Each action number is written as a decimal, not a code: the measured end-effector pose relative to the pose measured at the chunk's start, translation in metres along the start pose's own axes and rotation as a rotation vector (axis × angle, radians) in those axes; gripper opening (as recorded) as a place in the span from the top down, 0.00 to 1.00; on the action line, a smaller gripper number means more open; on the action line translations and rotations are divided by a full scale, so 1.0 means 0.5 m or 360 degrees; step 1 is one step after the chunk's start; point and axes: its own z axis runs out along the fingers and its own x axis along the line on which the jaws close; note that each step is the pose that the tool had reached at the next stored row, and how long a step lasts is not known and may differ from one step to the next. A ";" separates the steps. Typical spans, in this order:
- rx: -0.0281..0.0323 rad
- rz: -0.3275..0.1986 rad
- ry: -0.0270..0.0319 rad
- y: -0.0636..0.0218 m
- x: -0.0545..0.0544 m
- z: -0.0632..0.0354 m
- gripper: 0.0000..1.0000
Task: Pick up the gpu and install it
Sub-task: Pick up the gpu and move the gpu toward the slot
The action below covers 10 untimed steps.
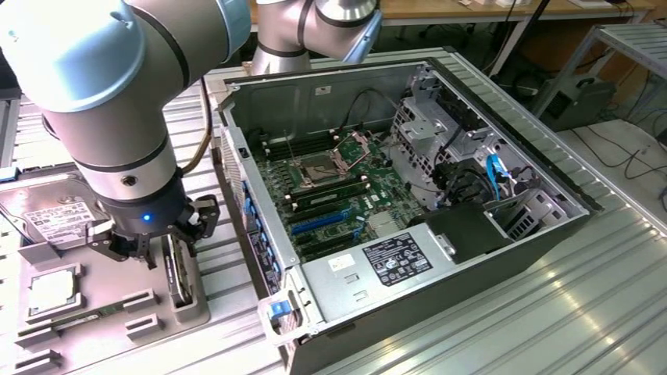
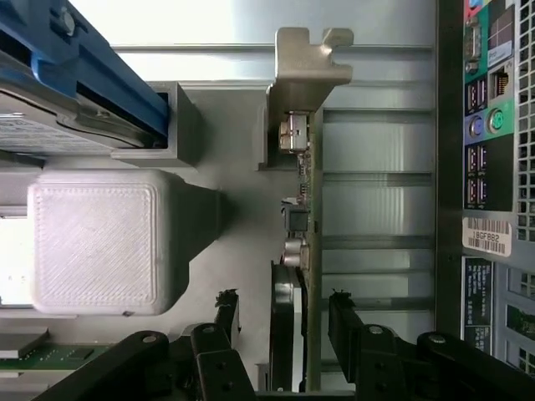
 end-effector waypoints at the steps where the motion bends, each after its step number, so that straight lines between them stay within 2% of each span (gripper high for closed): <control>1: 0.00001 0.0000 0.00002 0.000 0.000 0.000 0.44; 10: 0.00002 0.0014 -0.00004 0.000 0.000 0.000 0.44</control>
